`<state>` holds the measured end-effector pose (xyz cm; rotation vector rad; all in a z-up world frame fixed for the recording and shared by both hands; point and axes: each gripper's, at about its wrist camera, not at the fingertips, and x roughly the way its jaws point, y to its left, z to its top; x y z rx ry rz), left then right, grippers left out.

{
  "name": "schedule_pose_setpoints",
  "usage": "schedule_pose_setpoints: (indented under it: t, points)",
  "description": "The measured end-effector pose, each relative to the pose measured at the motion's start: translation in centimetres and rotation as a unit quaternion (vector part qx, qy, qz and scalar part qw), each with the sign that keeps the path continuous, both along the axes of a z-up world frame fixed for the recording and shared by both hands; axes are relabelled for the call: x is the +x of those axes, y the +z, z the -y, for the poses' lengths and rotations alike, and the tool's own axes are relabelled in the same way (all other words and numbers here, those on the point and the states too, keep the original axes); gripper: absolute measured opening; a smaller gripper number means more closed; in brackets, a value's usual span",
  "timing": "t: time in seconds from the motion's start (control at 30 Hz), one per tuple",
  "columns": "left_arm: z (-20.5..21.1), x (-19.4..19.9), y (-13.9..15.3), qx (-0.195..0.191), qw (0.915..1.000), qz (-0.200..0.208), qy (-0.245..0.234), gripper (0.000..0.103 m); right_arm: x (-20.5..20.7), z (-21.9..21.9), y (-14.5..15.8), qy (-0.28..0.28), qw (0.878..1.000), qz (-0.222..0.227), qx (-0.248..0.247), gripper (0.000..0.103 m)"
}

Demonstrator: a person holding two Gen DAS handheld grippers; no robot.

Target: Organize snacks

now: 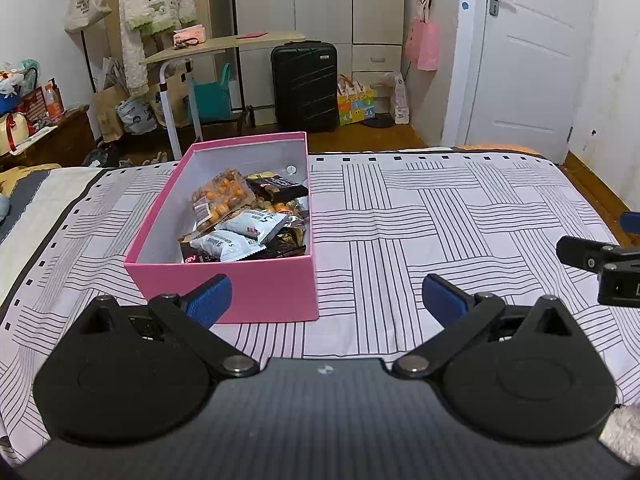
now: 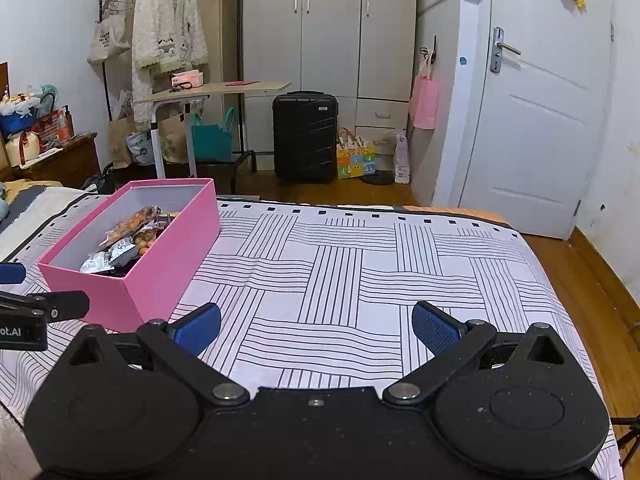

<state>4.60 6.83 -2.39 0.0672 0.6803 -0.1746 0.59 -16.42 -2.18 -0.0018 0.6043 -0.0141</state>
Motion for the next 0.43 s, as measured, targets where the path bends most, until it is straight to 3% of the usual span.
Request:
schedule_pose_setpoints:
  t: [0.43]
  points:
    - [-0.22,-0.29,0.30,-0.003,0.9999,0.009,0.004,0.103,0.02,0.08,-0.07,-0.001,1.000,0.001,-0.002,0.103]
